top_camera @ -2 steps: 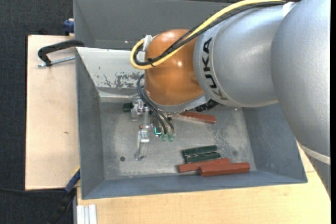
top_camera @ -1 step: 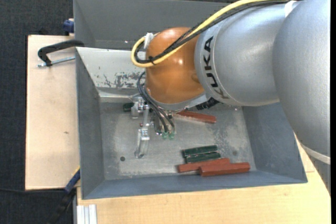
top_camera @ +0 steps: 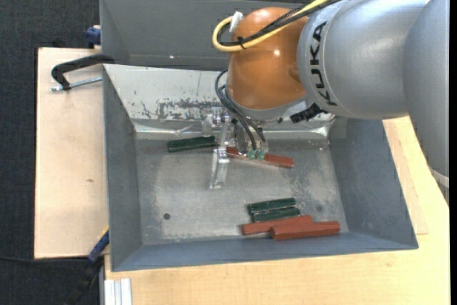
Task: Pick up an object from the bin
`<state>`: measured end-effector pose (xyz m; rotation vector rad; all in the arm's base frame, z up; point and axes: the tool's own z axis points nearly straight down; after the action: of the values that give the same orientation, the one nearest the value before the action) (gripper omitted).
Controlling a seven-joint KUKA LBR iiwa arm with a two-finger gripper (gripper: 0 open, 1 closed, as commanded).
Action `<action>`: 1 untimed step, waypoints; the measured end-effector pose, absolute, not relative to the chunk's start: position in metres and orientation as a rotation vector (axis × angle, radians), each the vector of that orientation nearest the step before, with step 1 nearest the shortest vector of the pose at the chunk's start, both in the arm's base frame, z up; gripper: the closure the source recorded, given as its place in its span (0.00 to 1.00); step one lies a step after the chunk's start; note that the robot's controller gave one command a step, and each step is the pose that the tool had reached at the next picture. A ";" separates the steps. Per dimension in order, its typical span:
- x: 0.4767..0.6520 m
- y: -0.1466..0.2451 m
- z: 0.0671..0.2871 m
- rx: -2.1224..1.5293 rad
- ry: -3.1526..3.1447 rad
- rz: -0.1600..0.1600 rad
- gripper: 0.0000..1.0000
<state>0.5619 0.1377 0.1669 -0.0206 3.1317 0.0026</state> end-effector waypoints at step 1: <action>0.568 0.114 0.146 -0.451 3.107 0.002 0.00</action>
Offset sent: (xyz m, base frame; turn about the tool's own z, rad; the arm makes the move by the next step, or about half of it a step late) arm 0.0229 -0.0927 -0.0969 -0.2058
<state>0.5682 0.1143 0.1460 -0.4515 3.1068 0.0019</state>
